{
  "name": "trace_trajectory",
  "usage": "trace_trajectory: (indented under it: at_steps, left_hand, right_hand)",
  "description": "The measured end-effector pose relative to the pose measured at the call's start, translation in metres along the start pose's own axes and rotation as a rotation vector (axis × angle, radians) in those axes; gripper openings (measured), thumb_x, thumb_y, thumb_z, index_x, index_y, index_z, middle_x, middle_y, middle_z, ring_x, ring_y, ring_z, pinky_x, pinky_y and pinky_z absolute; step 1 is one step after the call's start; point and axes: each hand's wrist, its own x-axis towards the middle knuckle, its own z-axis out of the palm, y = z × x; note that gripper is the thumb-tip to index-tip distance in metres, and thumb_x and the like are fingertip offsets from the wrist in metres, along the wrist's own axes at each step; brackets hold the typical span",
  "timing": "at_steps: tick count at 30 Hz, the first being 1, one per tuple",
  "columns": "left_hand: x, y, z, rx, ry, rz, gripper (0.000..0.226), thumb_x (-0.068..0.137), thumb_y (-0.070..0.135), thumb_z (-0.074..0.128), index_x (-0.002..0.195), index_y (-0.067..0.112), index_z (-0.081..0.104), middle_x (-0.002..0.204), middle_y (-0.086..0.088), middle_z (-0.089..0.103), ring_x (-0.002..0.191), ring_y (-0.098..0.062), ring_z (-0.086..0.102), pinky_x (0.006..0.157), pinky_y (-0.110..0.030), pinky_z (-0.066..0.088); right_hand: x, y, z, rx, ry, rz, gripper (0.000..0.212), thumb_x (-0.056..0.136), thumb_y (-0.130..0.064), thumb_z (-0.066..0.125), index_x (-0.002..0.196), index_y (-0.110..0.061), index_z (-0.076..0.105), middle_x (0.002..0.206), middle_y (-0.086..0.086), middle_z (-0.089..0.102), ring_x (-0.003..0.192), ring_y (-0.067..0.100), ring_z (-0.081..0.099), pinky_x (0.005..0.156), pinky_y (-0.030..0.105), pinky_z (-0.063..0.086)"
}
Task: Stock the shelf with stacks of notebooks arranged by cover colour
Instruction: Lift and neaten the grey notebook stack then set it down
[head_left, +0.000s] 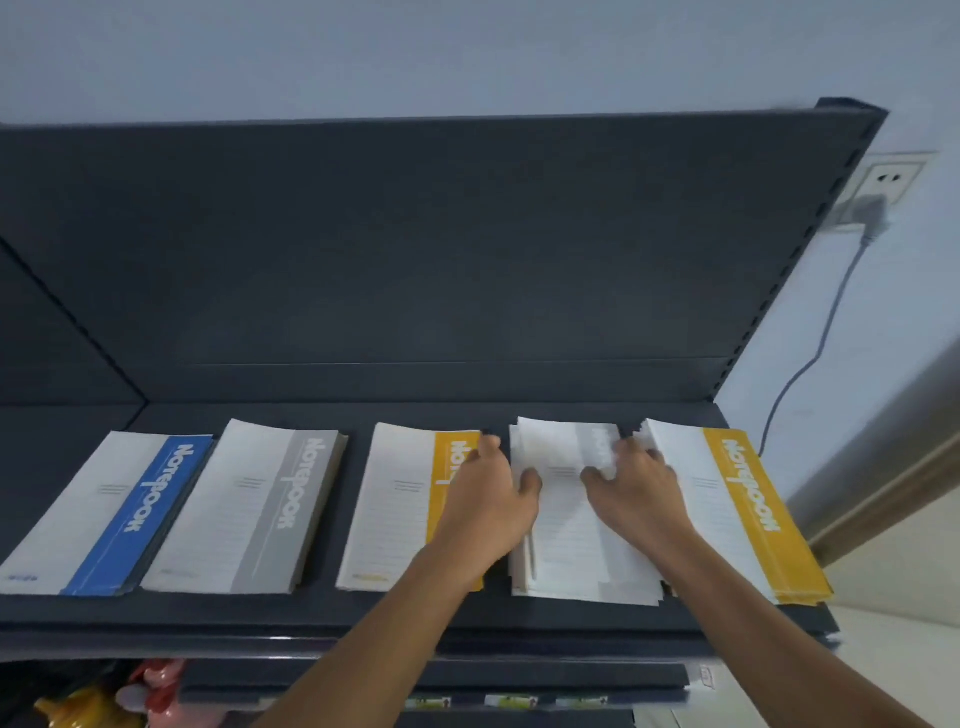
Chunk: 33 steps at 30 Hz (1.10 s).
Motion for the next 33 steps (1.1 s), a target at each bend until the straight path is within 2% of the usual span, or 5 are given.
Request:
trace_trajectory:
  at_steps: [8,15,22,26,33]
  left_hand:
    - [0.008,0.018,0.043,0.073,-0.057,-0.215,0.048,0.097,0.036,0.056,0.128,0.006,0.036,0.11,-0.009,0.063,0.086,-0.022,0.061,0.063,-0.03,0.044]
    - [0.032,0.03,0.048,0.095,-0.166,-0.441,0.065,0.092,0.039,0.061,0.14,0.002,0.038,0.132,-0.014,0.054,0.12,-0.032,0.054,0.093,-0.039,0.051]
    - [0.024,0.019,0.042,-0.22,-0.118,-0.371,0.046,0.098,0.032,0.06,0.139,0.013,0.051,0.124,0.003,0.06,0.108,-0.019,0.057,0.083,-0.032,0.047]
    - [0.001,0.005,0.033,-0.493,-0.074,-0.245,0.031,0.096,0.036,0.064,0.125,0.034,0.055,0.122,0.015,0.067,0.107,-0.007,0.061,0.088,-0.033,0.05]
    - [-0.022,0.009,0.015,-0.633,-0.053,0.064,0.041,0.09,0.042,0.07,0.123,0.056,0.05,0.121,0.026,0.065,0.11,0.009,0.06,0.091,-0.026,0.046]
  right_hand:
    - [-0.007,0.032,0.003,0.057,-0.199,0.002,0.045,0.092,-0.032,0.056,0.126,-0.006,0.042,0.128,0.014,0.054,0.117,0.033,0.054,0.093,0.039,0.047]
    - [-0.003,0.035,-0.001,0.12,-0.235,-0.004,0.026,0.09,-0.028,0.057,0.104,-0.014,0.04,0.101,0.002,0.057,0.091,0.02,0.06,0.063,0.031,0.044]
    - [-0.002,0.043,-0.003,0.262,-0.239,0.017,0.046,0.098,-0.035,0.049,0.134,-0.01,0.038,0.095,-0.008,0.053,0.08,0.007,0.059,0.053,0.023,0.041]
    - [-0.002,0.048,-0.01,0.409,-0.205,-0.094,0.058,0.099,-0.052,0.049,0.144,-0.018,0.036,0.132,-0.002,0.055,0.109,0.013,0.059,0.081,0.029,0.05]
    - [-0.016,0.052,-0.023,0.679,-0.061,-0.352,0.028,0.098,-0.04,0.061,0.116,-0.052,0.041,0.116,-0.028,0.061,0.109,-0.001,0.061,0.084,0.025,0.055]
